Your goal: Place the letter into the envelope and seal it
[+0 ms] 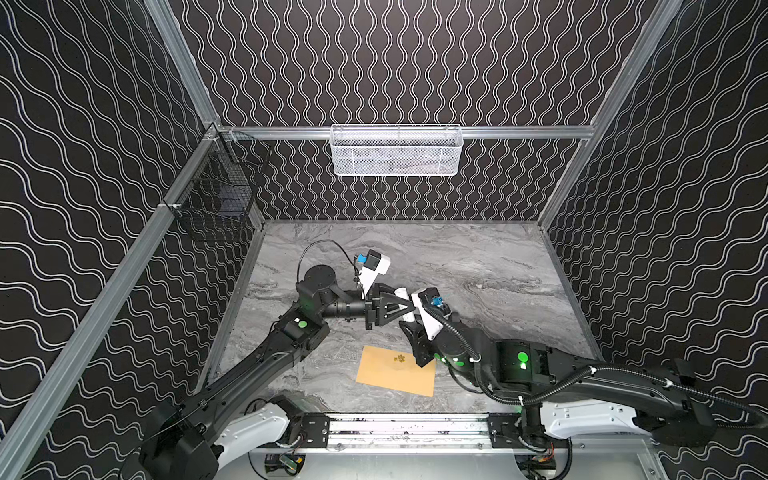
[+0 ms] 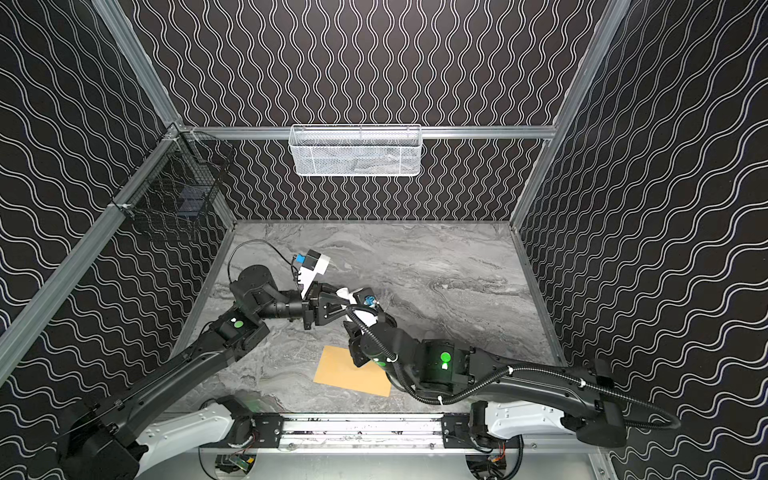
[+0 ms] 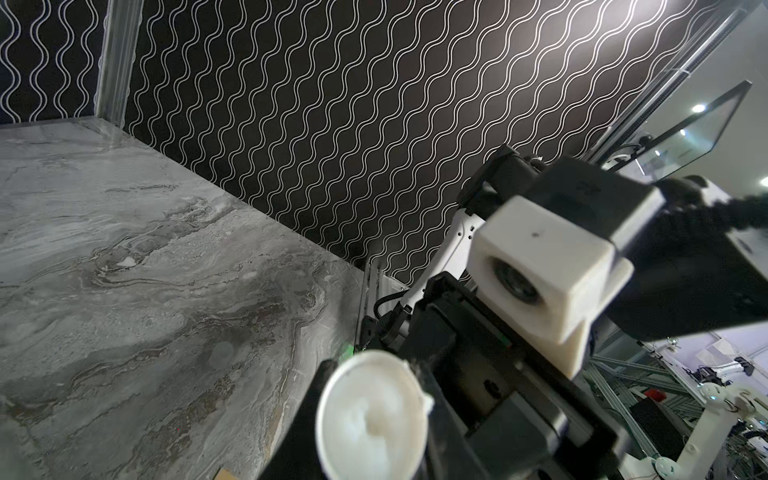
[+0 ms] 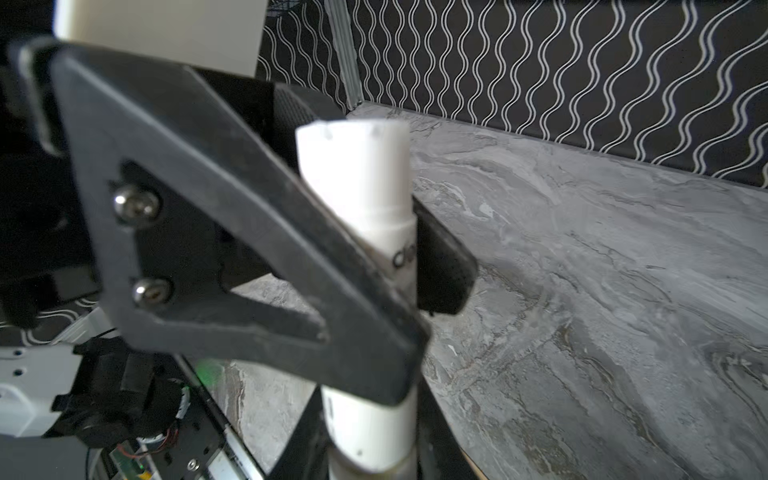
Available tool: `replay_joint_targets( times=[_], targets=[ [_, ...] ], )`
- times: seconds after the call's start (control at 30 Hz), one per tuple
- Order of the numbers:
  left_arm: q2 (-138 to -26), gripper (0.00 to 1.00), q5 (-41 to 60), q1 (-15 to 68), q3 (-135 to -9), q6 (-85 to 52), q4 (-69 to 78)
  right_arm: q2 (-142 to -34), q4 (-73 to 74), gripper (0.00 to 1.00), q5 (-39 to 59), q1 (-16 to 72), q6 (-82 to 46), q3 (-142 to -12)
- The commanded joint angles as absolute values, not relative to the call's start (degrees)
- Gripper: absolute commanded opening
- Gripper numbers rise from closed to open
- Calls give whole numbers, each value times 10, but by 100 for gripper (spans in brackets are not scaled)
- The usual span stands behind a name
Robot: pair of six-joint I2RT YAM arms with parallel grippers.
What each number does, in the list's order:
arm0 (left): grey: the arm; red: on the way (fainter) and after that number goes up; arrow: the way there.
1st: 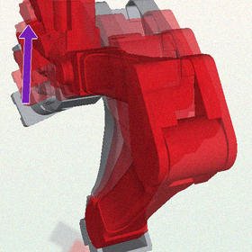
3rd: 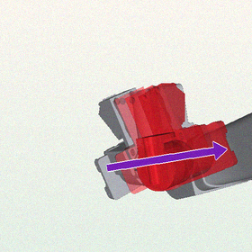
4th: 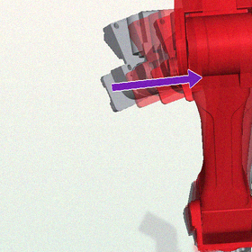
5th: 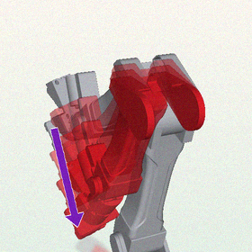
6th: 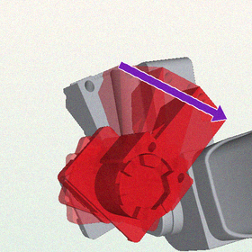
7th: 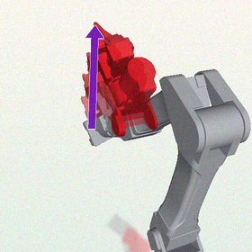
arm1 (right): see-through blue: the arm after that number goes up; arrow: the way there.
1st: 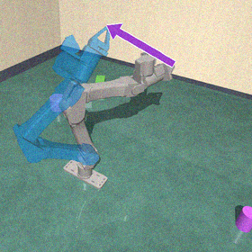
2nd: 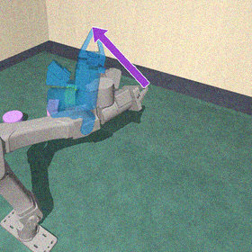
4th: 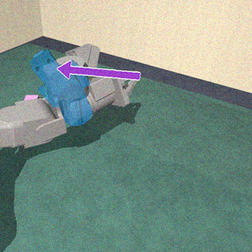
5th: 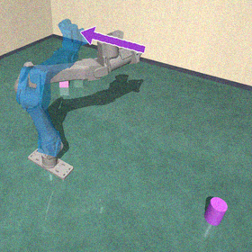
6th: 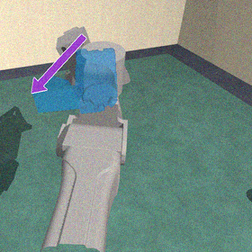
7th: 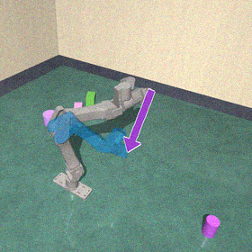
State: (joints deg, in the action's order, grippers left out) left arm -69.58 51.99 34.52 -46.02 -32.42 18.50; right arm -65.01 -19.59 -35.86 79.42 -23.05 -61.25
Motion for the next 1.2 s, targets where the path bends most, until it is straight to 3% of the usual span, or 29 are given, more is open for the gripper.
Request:
replay_joint_targets(
  times=[0.0,0.13,0.27,0.33,0.47,0.6,0.93,1.17],
  targets=[
    [-695,0,447,343,-455,-283,138,-651,-140,20,-408,803,-253,-625],
    [-688,0,456,340,-451,-276,130,-608,-91,43,-344,802,-218,-586],
    [-685,0,494,338,-449,-278,142,-524,-40,71,-209,791,-143,-512],
    [-685,0,516,338,-448,-284,155,-489,-31,75,-121,758,-133,-483],
    [-692,0,571,337,-456,-304,189,-432,26,74,105,624,-152,-416],
    [-693,0,600,338,-466,-303,185,-429,87,72,236,543,-172,-381],
    [-701,0,611,338,-455,-343,249,-511,193,59,326,526,-198,-371],
    [-696,0,609,338,-453,-337,241,-547,224,43,346,525,-205,-381]
  ],
)
